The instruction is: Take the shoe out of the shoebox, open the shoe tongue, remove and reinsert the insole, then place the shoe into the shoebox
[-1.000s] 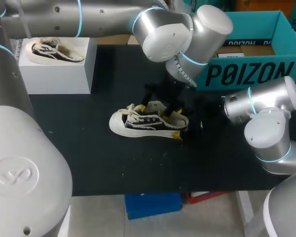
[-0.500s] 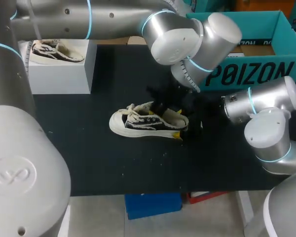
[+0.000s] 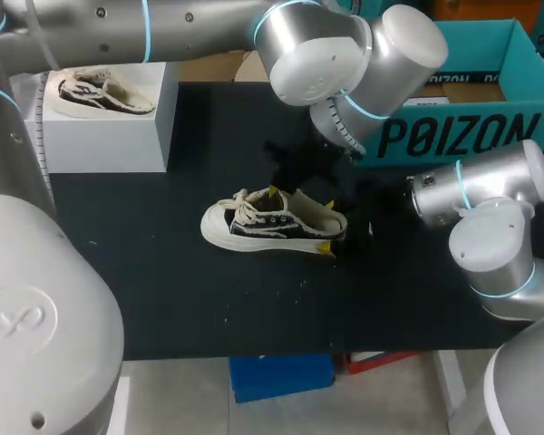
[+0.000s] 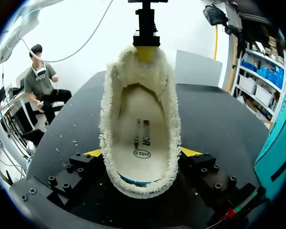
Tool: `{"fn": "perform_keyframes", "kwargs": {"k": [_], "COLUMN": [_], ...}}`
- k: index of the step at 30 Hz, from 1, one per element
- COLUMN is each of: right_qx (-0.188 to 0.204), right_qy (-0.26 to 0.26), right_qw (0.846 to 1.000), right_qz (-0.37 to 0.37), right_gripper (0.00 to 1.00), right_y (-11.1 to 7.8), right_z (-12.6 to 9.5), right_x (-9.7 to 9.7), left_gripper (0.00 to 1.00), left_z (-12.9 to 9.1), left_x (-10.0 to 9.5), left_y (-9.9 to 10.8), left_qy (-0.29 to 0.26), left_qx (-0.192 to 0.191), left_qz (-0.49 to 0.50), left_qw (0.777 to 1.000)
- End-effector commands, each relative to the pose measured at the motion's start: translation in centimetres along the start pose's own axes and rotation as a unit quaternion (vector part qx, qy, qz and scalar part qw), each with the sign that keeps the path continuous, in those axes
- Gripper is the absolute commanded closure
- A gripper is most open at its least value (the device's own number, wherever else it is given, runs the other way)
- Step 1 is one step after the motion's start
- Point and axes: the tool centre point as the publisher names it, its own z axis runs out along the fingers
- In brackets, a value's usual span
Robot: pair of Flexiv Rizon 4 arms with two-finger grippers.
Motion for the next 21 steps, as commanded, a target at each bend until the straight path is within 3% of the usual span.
{"fn": "perform_keyframes", "kwargs": {"k": [1, 21], "right_qx": [0.000, 0.000], "right_qy": [0.000, 0.000], "right_qw": [1.000, 1.000], "right_qz": [0.000, 0.000], "right_gripper": [1.00, 1.00], "right_y": [-0.1, -0.1], "right_z": [0.3, 0.3], "right_x": [-0.1, -0.1], "left_gripper": [1.00, 1.00], "left_z": [-0.4, 0.6], "left_x": [-1.5, -5.4], "left_y": [0.6, 1.4], "left_qy": [0.005, 0.002], "left_qx": [0.011, 0.014], "left_qz": [-0.007, -0.061], "left_qw": [1.000, 0.998]}}
